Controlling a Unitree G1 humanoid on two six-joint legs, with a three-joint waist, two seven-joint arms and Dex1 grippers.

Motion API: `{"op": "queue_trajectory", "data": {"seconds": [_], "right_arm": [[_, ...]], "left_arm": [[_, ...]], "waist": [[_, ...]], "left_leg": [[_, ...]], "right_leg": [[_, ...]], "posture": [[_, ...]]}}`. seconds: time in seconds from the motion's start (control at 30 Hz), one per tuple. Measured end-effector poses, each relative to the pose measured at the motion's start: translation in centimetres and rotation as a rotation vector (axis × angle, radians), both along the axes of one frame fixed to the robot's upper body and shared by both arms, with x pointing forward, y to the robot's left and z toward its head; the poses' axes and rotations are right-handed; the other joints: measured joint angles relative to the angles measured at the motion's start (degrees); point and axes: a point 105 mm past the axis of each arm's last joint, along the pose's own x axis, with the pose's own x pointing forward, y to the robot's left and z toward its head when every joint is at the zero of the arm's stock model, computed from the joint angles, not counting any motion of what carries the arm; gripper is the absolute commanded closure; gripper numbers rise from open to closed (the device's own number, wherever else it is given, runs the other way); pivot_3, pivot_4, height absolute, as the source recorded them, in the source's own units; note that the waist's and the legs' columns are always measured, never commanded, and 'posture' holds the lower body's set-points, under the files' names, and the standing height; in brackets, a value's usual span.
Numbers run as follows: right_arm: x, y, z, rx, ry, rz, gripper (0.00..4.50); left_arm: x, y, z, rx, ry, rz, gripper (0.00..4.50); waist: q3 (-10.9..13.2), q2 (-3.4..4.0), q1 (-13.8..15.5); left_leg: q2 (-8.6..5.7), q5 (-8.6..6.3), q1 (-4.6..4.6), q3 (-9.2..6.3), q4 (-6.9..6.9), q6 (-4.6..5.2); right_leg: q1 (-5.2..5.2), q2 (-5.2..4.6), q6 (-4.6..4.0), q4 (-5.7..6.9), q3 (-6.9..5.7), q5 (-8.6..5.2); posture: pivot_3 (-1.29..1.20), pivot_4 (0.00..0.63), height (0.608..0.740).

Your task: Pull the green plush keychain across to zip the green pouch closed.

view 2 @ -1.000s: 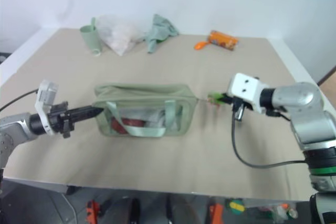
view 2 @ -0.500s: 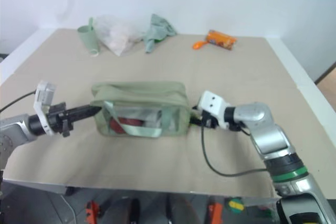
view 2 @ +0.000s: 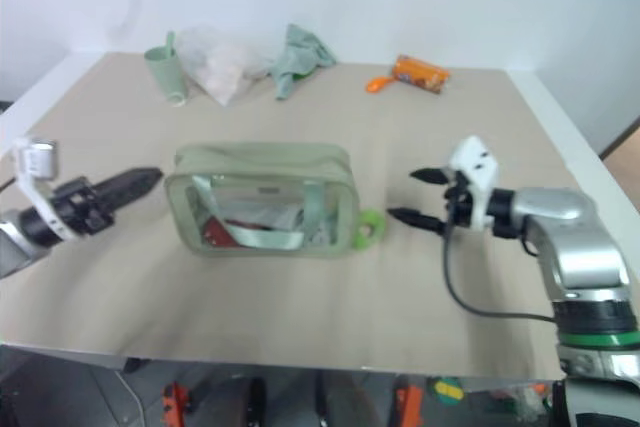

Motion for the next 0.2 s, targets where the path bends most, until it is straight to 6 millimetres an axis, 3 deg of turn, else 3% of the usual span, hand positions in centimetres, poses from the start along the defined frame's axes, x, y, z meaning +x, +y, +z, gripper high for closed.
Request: {"op": "queue_trajectory", "data": {"seconds": [0.13, 0.2], "right_arm": [[-1.5, -2.5, 0.5, 0.139, 0.027, -0.072, 0.00], [-2.0, -2.8, 0.8, 0.176, 0.026, -0.080, 0.00]], "left_arm": [[-1.1, 4.1, -1.6, -0.021, 0.075, 0.177, 1.74], [-1.4, 5.1, -2.8, -0.015, 0.124, 0.232, 1.74]], "waist": [[0.00, 0.01, -0.26], [-0.01, -0.01, -0.26]], "left_leg": [[0.01, 0.00, 0.12, -0.02, -0.11, -0.01], [0.03, 0.04, 0.16, -0.09, -0.09, -0.06]], "right_leg": [[0.02, 0.02, -0.04, 0.02, -0.02, -0.07], [0.06, 0.03, -0.02, 0.03, -0.09, -0.05]], "posture": [[0.00, 0.150, 0.737], [0.00, 0.150, 0.737]]}}
